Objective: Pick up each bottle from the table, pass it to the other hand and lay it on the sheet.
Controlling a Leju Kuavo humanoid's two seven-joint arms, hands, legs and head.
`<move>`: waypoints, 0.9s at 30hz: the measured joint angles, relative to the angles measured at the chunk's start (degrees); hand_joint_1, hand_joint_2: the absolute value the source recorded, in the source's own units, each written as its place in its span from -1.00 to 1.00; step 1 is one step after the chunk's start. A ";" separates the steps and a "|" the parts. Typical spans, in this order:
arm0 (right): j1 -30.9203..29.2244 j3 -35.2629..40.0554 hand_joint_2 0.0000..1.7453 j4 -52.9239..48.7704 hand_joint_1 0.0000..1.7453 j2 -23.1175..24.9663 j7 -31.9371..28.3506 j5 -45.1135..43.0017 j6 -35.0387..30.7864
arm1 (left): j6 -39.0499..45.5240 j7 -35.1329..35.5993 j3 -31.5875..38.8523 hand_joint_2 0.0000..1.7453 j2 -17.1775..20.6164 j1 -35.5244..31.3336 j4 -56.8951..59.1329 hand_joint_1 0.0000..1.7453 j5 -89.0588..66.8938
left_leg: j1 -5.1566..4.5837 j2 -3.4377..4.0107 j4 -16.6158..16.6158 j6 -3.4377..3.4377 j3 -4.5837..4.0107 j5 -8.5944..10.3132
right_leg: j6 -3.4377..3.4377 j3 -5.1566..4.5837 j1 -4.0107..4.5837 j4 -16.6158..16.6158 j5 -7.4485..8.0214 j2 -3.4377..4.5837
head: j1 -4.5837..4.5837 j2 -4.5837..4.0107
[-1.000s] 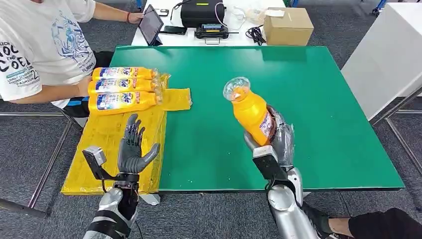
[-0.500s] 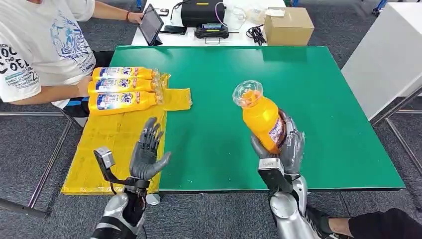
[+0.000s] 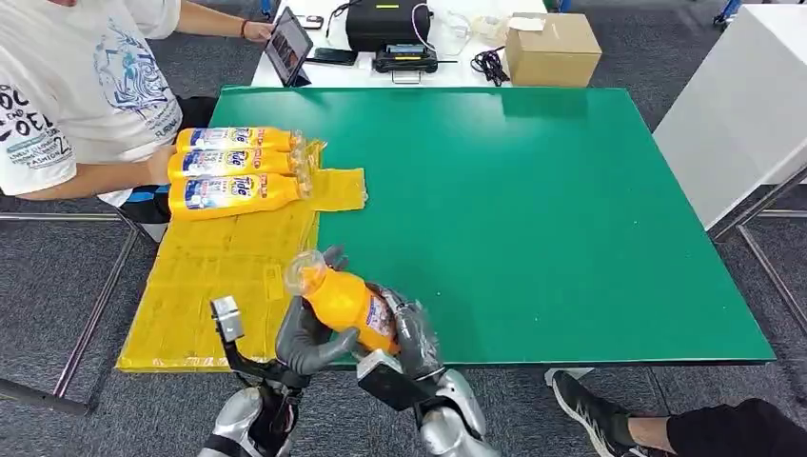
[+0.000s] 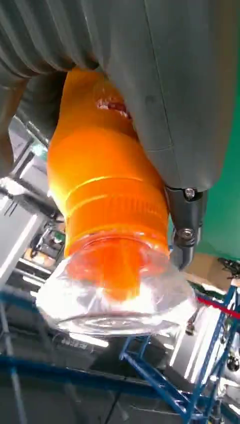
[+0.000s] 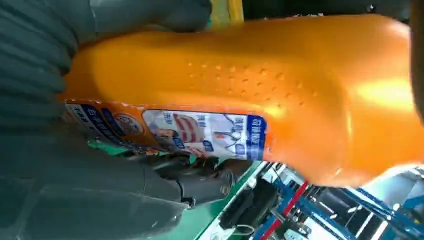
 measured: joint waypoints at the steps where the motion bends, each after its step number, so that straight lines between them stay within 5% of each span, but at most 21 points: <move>1: -0.16 0.39 1.00 0.81 1.00 0.09 0.24 -0.20 0.07 | 0.02 0.00 -0.02 1.00 0.02 0.17 -0.09 -1.00 -0.09 | -0.01 0.00 0.00 0.00 -0.01 0.00 | 0.00 0.00 -0.01 0.00 0.00 0.00 | 0.00 0.00; 17: -3.72 3.52 1.00 7.08 1.00 1.64 1.70 1.22 -1.16 | 1.88 0.22 0.46 1.00 0.61 0.59 0.07 -1.00 -1.51 | -0.02 0.08 0.00 0.01 0.06 0.00 | 0.00 0.01 -0.01 -0.01 0.01 0.02 | 0.00 0.00; 18: -3.89 3.67 1.00 7.25 1.00 1.66 1.86 1.12 -1.16 | 1.88 0.13 0.46 1.00 0.63 0.52 0.07 -0.92 -1.84 | -0.02 0.08 0.00 0.01 0.06 0.00 | 0.00 0.01 -0.01 -0.01 0.01 0.02 | -0.02 0.00; 19: -4.08 3.89 1.00 7.47 1.00 1.68 2.07 0.94 -1.14 | 1.86 0.11 0.46 1.00 0.72 0.49 0.07 -0.56 -2.10 | -0.02 0.07 0.00 0.01 0.06 0.00 | 0.00 0.02 -0.01 -0.01 0.01 0.02 | 0.00 0.00; 20: -4.23 4.15 1.00 7.62 1.00 1.68 2.25 0.77 -1.09 | 1.86 0.02 0.46 1.00 0.79 0.47 0.04 1.00 -2.32 | -0.02 0.07 0.00 0.01 0.07 0.00 | 0.00 0.02 -0.01 -0.01 0.01 0.02 | 0.02 0.00; 27: -4.55 5.20 1.00 8.06 1.00 1.81 2.60 -0.74 -1.01 | 3.06 -1.90 0.66 1.00 0.94 0.27 -0.39 1.00 -6.14 | -0.02 0.08 0.00 0.01 0.07 0.00 | 0.00 0.02 -0.01 -0.01 0.01 0.02 | -0.02 0.00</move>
